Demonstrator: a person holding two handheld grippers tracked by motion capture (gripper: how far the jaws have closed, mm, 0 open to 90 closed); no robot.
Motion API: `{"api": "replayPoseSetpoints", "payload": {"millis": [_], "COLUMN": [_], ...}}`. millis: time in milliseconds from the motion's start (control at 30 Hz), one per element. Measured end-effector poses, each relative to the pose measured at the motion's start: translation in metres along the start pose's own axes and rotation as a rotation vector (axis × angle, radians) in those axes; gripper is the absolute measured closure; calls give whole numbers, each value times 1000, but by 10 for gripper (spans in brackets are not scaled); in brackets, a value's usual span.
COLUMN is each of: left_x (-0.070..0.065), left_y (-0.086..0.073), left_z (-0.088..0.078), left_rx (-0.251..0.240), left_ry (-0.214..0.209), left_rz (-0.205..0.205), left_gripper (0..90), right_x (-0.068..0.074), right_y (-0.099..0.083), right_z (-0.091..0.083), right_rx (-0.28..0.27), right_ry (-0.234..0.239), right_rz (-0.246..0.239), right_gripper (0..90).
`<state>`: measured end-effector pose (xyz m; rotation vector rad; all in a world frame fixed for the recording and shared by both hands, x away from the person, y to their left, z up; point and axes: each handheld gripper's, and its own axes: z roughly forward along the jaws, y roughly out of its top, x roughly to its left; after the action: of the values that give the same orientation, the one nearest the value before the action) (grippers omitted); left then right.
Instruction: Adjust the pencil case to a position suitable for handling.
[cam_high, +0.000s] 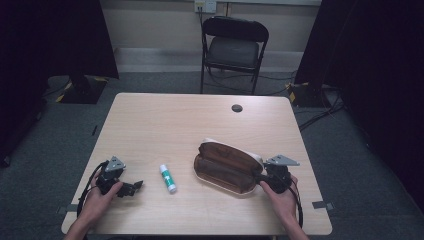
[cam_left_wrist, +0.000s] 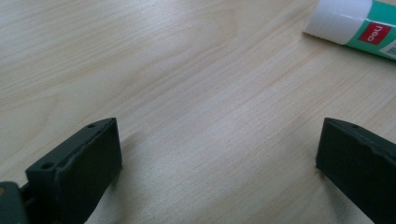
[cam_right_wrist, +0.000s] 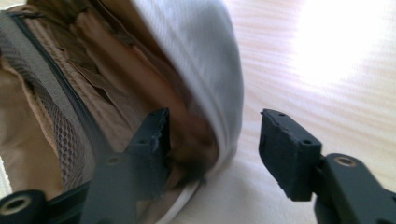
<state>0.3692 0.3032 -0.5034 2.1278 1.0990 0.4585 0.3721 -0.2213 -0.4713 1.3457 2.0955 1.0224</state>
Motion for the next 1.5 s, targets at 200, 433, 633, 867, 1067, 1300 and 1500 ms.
{"api": "replayPoseSetpoints", "payload": {"millis": [200,433,633,867,1067,1300,1500], "left_x": [0,0,0,0,0,0,0], "left_y": [0,0,0,0,0,0,0], "left_z": [0,0,0,0,0,0,0], "left_rx": [0,0,0,0,0,0,0], "left_ry": [-1,0,0,0,0,0,0], "left_rz": [0,0,0,1,1,0,0], "left_gripper": [0,0,0,0,0,0,0], "right_x": [-3,-10,-16,-13,-11,-14,-9], "right_y": [-1,0,0,0,-5,-5,1], "right_z": [2,1,0,-4,-10,-11,-3], "right_rx": [11,-2,2,16,46,52,54], "right_ry": [40,87,161,242,288,342,316], "right_rz": [17,43,77,62,53,46,34], "right_gripper": [634,732,775,785,781,792,727]}}
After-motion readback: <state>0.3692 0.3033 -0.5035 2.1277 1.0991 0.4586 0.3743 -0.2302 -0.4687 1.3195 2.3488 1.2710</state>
